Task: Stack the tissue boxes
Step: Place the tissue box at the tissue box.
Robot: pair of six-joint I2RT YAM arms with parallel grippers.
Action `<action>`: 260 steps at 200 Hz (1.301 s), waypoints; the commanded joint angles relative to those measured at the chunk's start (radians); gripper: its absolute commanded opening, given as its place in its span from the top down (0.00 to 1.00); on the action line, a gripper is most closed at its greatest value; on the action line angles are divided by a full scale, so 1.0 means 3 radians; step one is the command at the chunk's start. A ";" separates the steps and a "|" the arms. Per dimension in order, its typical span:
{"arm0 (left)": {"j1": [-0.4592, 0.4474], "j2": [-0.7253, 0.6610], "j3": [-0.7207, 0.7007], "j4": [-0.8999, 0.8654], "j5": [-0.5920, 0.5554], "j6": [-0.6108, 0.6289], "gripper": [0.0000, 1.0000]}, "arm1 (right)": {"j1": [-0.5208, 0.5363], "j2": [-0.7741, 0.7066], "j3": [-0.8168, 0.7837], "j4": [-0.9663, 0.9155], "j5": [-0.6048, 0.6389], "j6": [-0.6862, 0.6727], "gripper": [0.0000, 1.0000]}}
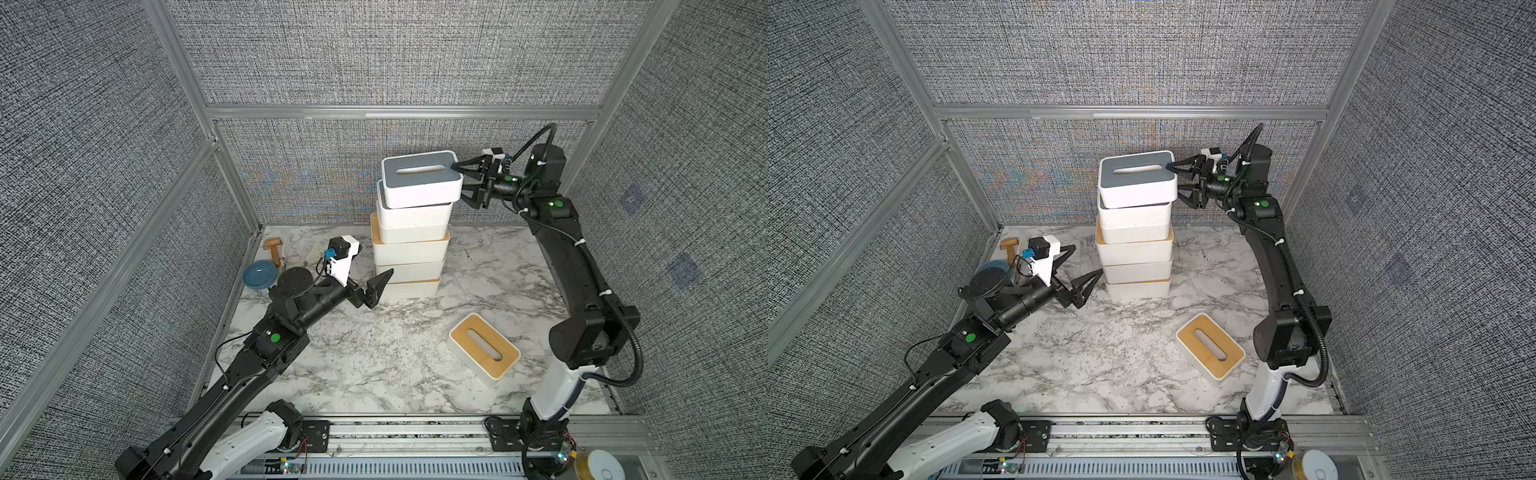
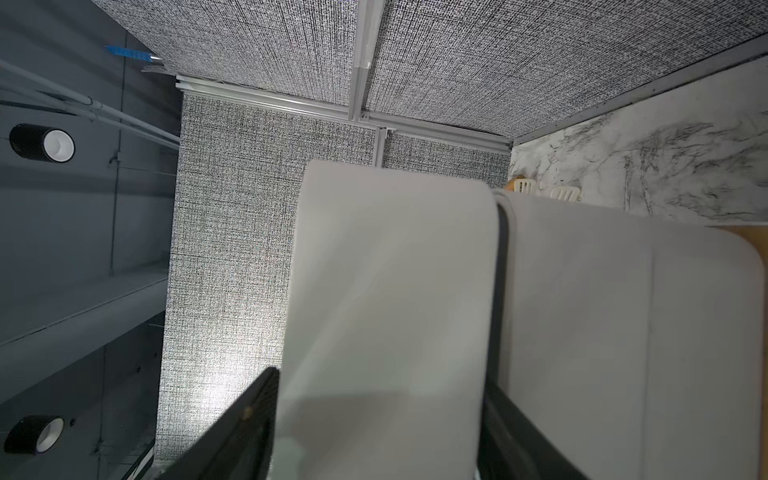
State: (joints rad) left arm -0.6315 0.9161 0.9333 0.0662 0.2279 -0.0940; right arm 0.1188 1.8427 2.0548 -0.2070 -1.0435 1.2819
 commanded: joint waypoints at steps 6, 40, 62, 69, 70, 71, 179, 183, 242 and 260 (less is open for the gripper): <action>0.0004 0.0011 0.0029 0.0122 0.0020 0.0032 0.00 | 0.0003 0.0015 0.0063 -0.0043 -0.0015 -0.0092 0.22; 0.0004 0.0023 0.0053 0.0132 0.0009 0.0039 0.00 | -0.0002 0.0067 0.0203 -0.0237 -0.0004 -0.0231 0.07; 0.0004 0.0046 0.0095 0.0120 0.0003 0.0043 0.00 | -0.0005 0.0105 0.0297 -0.0384 0.0019 -0.0317 0.03; 0.0004 0.0055 0.0109 0.0117 -0.0003 0.0050 0.01 | -0.0010 0.0108 0.0320 -0.0426 0.0031 -0.0342 0.03; 0.0004 0.0055 0.0110 0.0117 -0.0003 0.0049 0.01 | -0.0011 0.0112 0.0322 -0.0433 0.0034 -0.0349 0.03; 0.0004 0.0055 0.0110 0.0117 -0.0006 0.0048 0.01 | -0.0011 0.0112 0.0322 -0.0433 0.0034 -0.0349 0.03; 0.0003 0.0295 0.0438 0.0077 -0.0064 0.0040 0.00 | -0.0030 0.0222 0.0757 -0.1289 0.0284 -0.1002 0.01; 0.0004 0.0308 0.0461 0.0067 -0.0067 0.0030 0.01 | -0.0033 0.0232 0.0790 -0.1347 0.0308 -0.1037 0.01; 0.0100 0.0621 0.1129 -0.0413 -0.0168 -0.0265 0.01 | -0.0144 0.0152 0.0977 -0.1757 0.0578 -0.1332 0.01; 0.0187 0.0800 0.1473 -0.0635 -0.0096 -0.0438 0.01 | -0.0190 0.0088 0.0999 -0.1866 0.0704 -0.1428 0.01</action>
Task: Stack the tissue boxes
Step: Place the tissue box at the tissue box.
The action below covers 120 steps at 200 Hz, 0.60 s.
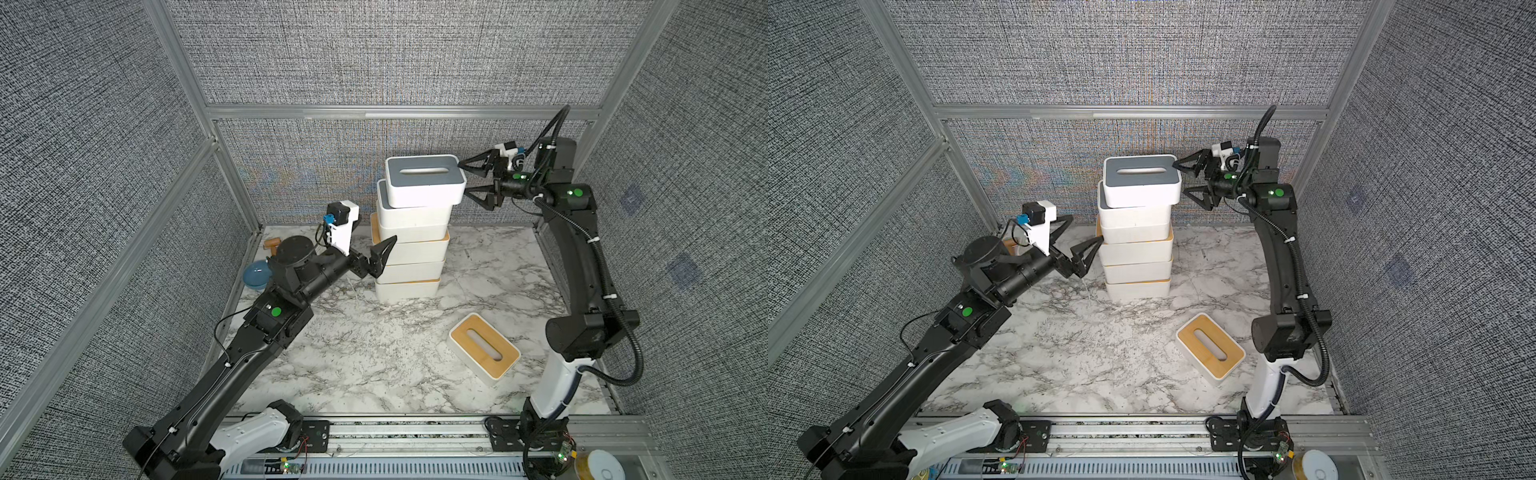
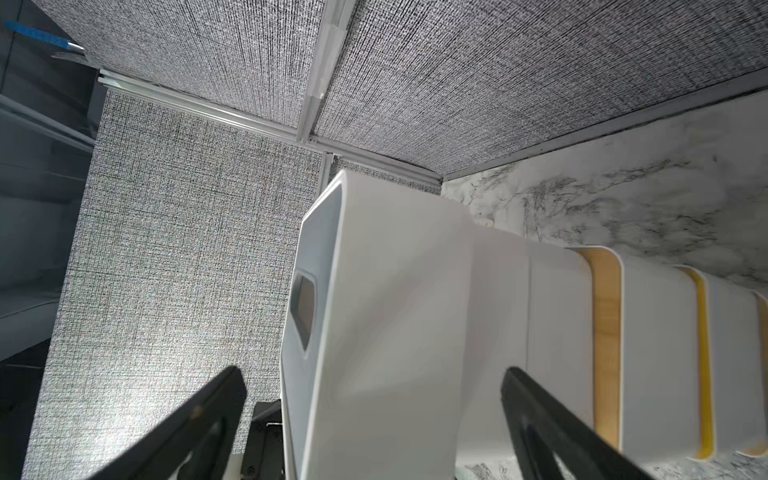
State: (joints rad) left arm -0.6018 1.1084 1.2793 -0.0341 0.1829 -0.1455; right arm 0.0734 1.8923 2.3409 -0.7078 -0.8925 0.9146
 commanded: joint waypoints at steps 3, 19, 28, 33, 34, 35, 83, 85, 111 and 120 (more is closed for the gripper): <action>0.0117 0.0200 0.0386 -0.0334 0.0082 -0.0306 0.00 | -0.0045 -0.0088 0.0046 -0.0207 0.0225 -0.0218 0.01; 0.0289 0.0453 0.0822 -0.0673 0.0209 -0.0598 0.00 | -0.0047 -0.0140 0.0097 -0.0277 0.0342 -0.0322 0.01; 0.0409 0.0655 0.1104 -0.0871 0.0343 -0.0753 0.01 | -0.0049 -0.0154 0.0133 -0.0288 0.0362 -0.0364 0.01; 0.0480 0.0736 0.1239 -0.0943 0.0455 -0.0848 0.01 | -0.0048 -0.0156 0.0152 -0.0292 0.0362 -0.0380 0.01; 0.0494 0.0760 0.1264 -0.0954 0.0467 -0.0864 0.00 | -0.0049 -0.0156 0.0158 -0.0290 0.0362 -0.0385 0.01; 0.0506 0.0783 0.1289 -0.0965 0.0496 -0.0880 0.00 | -0.0050 -0.0156 0.0163 -0.0290 0.0362 -0.0387 0.01; 0.0658 0.1529 0.2231 -0.1202 0.1052 -0.1146 0.01 | 0.0022 -0.0113 0.0366 -0.0224 0.0445 -0.0511 0.01; 0.0660 0.1559 0.2267 -0.1216 0.1062 -0.1150 0.01 | 0.0024 -0.0109 0.0374 -0.0217 0.0444 -0.0512 0.01; 0.0666 0.1876 0.2668 -0.1366 0.1124 -0.1207 0.00 | 0.0070 -0.0058 0.0427 -0.0130 0.0436 -0.0490 0.01; 0.0666 0.1942 0.2759 -0.1397 0.1132 -0.1220 0.01 | 0.0092 -0.0049 0.0429 -0.0092 0.0421 -0.0469 0.01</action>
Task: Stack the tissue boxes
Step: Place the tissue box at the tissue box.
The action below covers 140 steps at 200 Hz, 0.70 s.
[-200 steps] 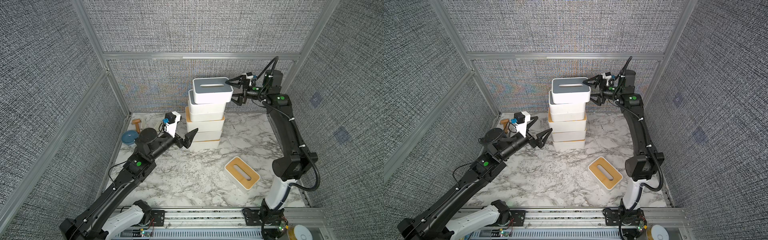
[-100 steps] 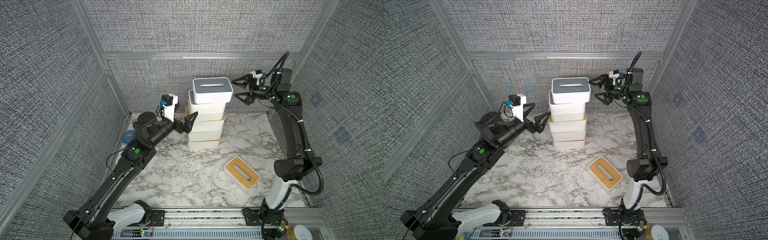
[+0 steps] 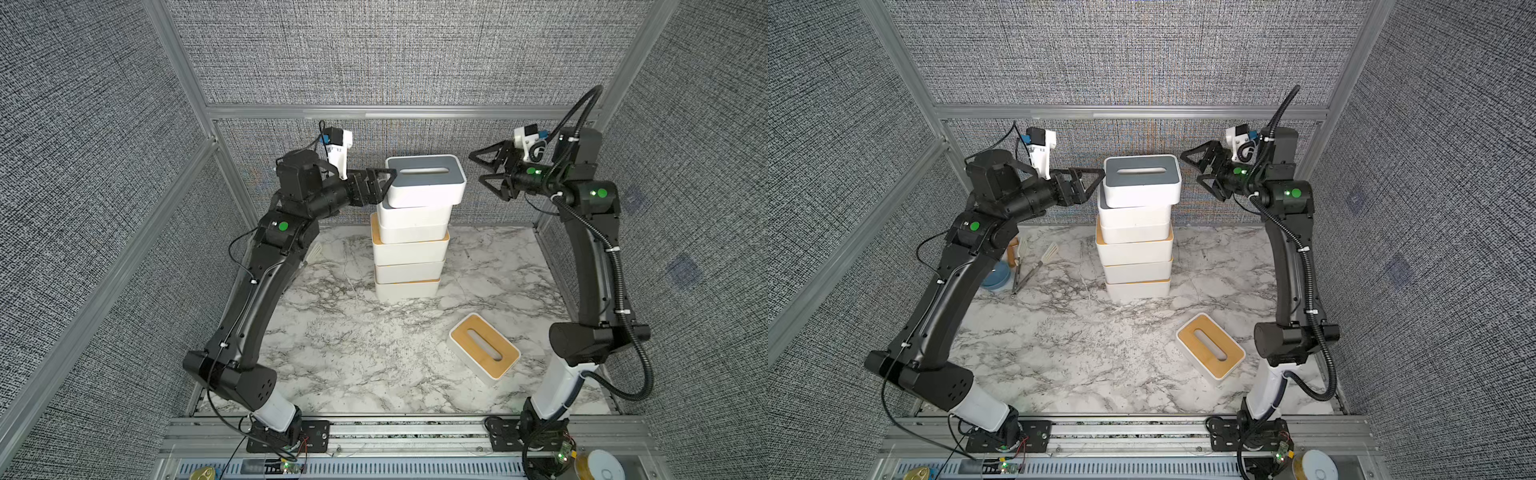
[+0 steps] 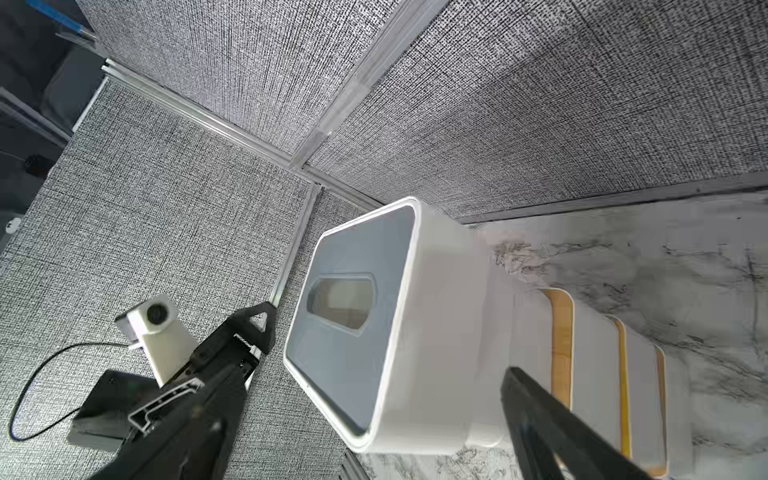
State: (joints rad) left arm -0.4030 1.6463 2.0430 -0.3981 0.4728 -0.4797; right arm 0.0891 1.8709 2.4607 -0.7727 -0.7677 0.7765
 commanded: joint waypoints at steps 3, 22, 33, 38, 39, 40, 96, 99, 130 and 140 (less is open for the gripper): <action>0.0006 0.0185 0.0238 -0.0189 0.0169 -0.0108 0.00 | 0.0044 0.0030 0.0033 0.0138 -0.0001 -0.0001 0.01; 0.0007 0.0283 0.0352 -0.0207 0.0235 -0.0136 0.01 | 0.0091 0.0072 0.0067 0.0212 -0.0038 0.0044 0.01; 0.0005 0.0327 0.0389 -0.0207 0.0281 -0.0157 0.01 | 0.0121 0.0105 0.0107 0.0232 -0.0061 0.0060 0.01; 0.0004 0.0340 0.0401 -0.0208 0.0288 -0.0160 0.01 | 0.0135 0.0114 0.0123 0.0241 -0.0065 0.0061 0.01; 0.0004 0.0341 0.0403 -0.0208 0.0289 -0.0160 0.01 | 0.0139 0.0117 0.0128 0.0242 -0.0065 0.0063 0.01; 0.0004 0.0344 0.0404 -0.0210 0.0290 -0.0160 0.01 | 0.0143 0.0118 0.0130 0.0243 -0.0064 0.0064 0.01; 0.0004 0.0393 0.0371 -0.0162 0.0466 -0.0179 0.01 | 0.0249 0.0148 0.0142 0.0285 -0.0081 0.0071 0.01; 0.0004 0.0388 0.0365 -0.0155 0.0473 -0.0184 0.00 | 0.0250 0.0149 0.0142 0.0289 -0.0080 0.0068 0.01; 0.0004 0.0319 0.0248 -0.0084 0.0492 -0.0202 0.01 | 0.0277 0.0140 0.0145 0.0305 -0.0112 0.0078 0.01; 0.0008 0.0293 0.0201 -0.0074 0.0488 -0.0206 0.01 | 0.0282 0.0142 0.0142 0.0300 -0.0111 0.0073 0.01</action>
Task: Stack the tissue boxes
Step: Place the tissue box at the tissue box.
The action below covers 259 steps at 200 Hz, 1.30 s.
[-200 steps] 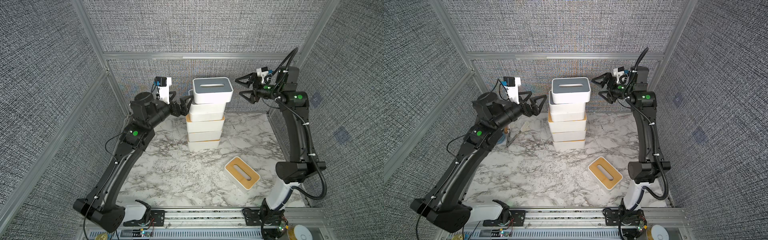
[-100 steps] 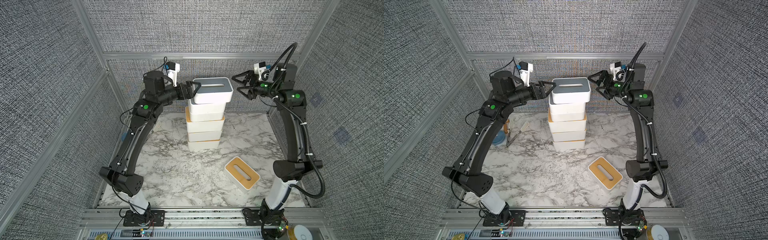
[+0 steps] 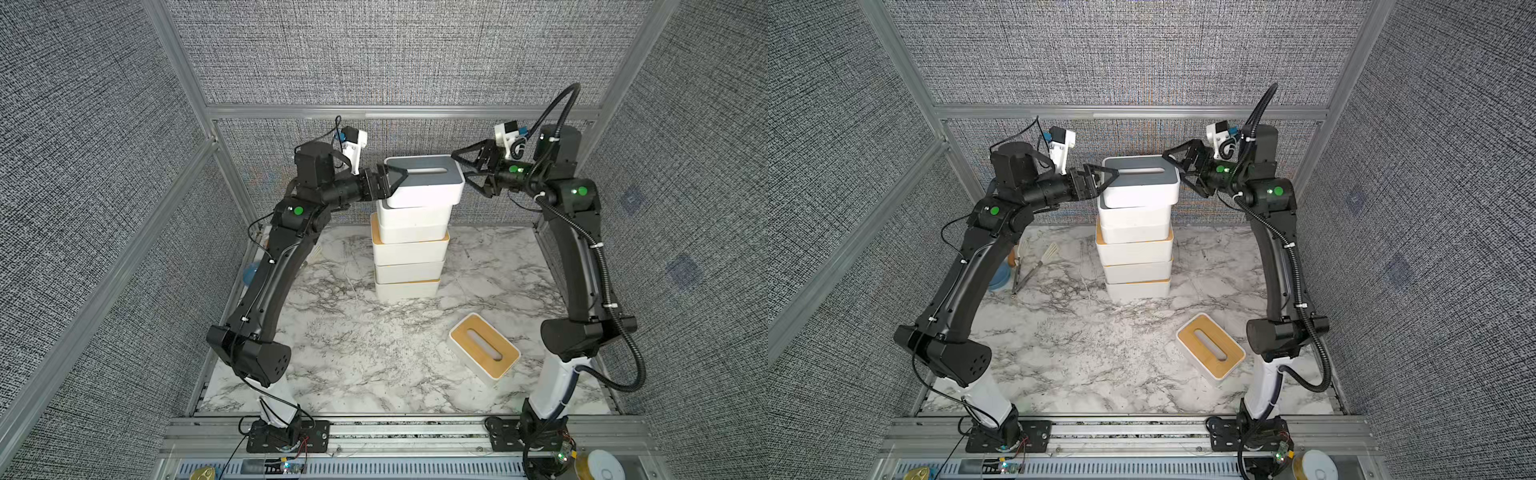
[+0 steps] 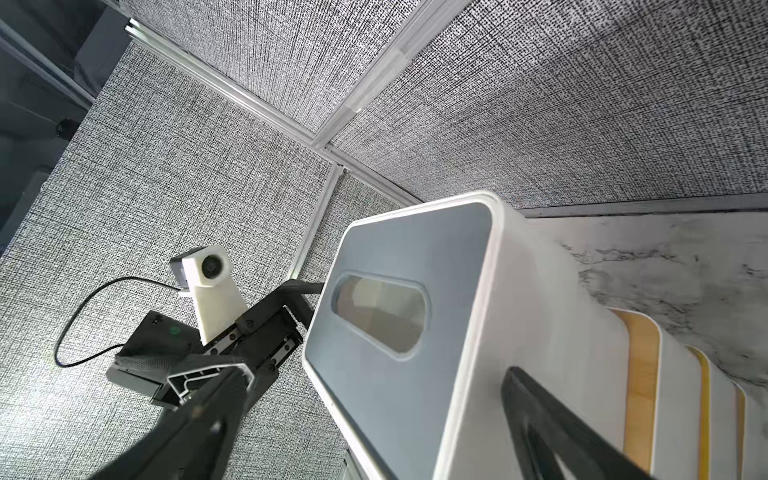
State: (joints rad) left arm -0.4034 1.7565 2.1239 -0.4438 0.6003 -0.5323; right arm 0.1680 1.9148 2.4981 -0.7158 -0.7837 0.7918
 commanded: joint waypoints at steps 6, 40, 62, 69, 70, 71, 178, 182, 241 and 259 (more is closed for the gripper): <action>0.0005 -0.0092 -0.0096 0.0079 0.0067 -0.0027 0.01 | 0.0022 -0.0005 0.0018 0.0111 -0.0062 0.0020 0.01; 0.0008 -0.0194 -0.0255 0.0121 0.0083 -0.0021 0.00 | 0.0052 0.0010 0.0020 0.0141 -0.0124 0.0070 0.01; 0.0008 -0.0247 -0.0309 0.0122 0.0065 0.0000 0.00 | 0.0087 -0.0002 0.0008 0.0144 -0.0110 0.0066 0.00; 0.0006 -0.0253 -0.0318 0.0118 0.0060 0.0005 0.01 | 0.0106 -0.0011 -0.0001 0.0150 -0.0107 0.0068 0.01; 0.0005 -0.0255 -0.0319 0.0119 0.0060 0.0005 0.01 | 0.0106 -0.0011 -0.0001 0.0150 -0.0107 0.0068 0.01; 0.0008 -0.0258 -0.0319 0.0114 0.0060 0.0008 0.00 | 0.0108 -0.0012 0.0000 0.0151 -0.0105 0.0069 0.01; 0.0007 -0.0243 -0.0329 0.0144 0.0101 -0.0009 0.00 | 0.0126 -0.0048 -0.0064 0.0131 -0.0012 0.0064 0.01; 0.0005 -0.0239 -0.0330 0.0140 0.0105 -0.0010 0.01 | 0.0124 -0.0052 -0.0064 0.0134 -0.0016 0.0064 0.01; 0.0005 -0.0251 -0.0335 0.0141 0.0080 -0.0005 0.01 | 0.0089 -0.0059 -0.0079 0.0147 -0.0027 0.0069 0.01; 0.0005 -0.0281 -0.0335 0.0123 -0.0020 0.0008 0.01 | 0.0083 -0.0065 -0.0084 0.0146 -0.0027 0.0068 0.01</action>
State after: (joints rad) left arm -0.4026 1.6844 2.0212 -0.4416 0.6056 -0.5415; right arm 0.1936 1.9049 2.4748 -0.6907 -0.7795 0.8108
